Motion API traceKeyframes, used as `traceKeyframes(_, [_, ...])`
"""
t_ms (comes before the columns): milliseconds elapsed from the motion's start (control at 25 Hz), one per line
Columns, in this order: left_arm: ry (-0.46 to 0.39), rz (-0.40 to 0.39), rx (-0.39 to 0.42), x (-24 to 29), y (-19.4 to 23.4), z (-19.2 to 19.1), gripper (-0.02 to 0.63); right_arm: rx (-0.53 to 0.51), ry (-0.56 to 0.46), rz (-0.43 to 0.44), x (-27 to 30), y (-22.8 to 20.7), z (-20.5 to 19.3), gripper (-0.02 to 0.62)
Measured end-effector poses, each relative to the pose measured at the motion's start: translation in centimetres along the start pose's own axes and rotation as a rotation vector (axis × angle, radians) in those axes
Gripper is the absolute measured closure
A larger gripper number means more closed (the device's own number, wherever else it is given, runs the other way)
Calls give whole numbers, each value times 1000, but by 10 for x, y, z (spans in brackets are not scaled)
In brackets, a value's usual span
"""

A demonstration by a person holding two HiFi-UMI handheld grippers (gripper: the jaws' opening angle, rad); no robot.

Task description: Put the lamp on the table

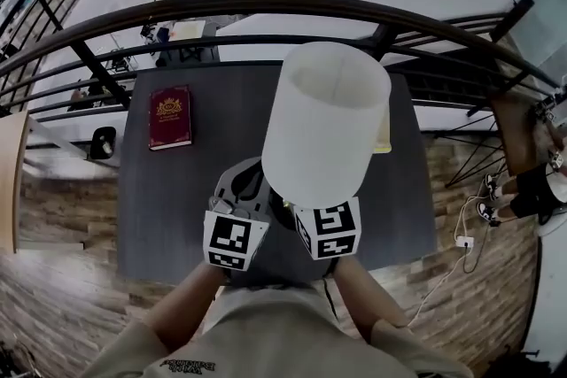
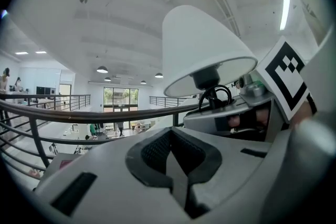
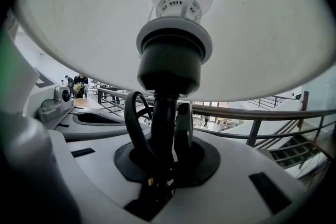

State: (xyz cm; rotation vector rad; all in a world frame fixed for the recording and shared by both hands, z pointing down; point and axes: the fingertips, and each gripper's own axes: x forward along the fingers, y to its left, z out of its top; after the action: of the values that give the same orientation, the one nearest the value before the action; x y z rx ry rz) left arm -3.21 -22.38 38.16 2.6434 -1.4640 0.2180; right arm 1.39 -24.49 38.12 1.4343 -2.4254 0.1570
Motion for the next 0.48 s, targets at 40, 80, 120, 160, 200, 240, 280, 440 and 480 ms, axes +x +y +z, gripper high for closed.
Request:
traceKeyframes(40, [2, -1, 0, 9, 1, -2, 601, -5, 5, -7, 7, -6, -1, 531])
traceKeyframes(80, [3, -1, 0, 19, 3, -3, 601, -9, 10, -15, 14, -14, -1, 531])
traceKeyframes(120, [3, -1, -1, 30, 5, -4, 601, -11, 15, -23, 22, -21, -2, 531])
traceKeyframes(160, [3, -1, -4, 42, 8, -4, 601, -12, 19, -31, 31, -30, -2, 531])
traceKeyframes(200, [2, 0, -8, 54, 12, -4, 601, -10, 21, -40, 41, -39, -2, 531])
traceKeyframes(240, [-1, 0, -14, 66, 17, -5, 601, -7, 22, -49, 51, -49, -3, 531])
traceKeyframes(280, [-4, 0, -20, 80, 22, -6, 601, -2, 22, -58, 62, -59, -4, 531])
traceKeyframes(440, [-18, 7, -31, 138, 42, -15, 601, 15, 15, -102, 111, -105, -12, 531])
traceKeyframes(480, [-27, 4, -39, 153, 47, -19, 601, 18, 12, -113, 124, -117, -15, 531])
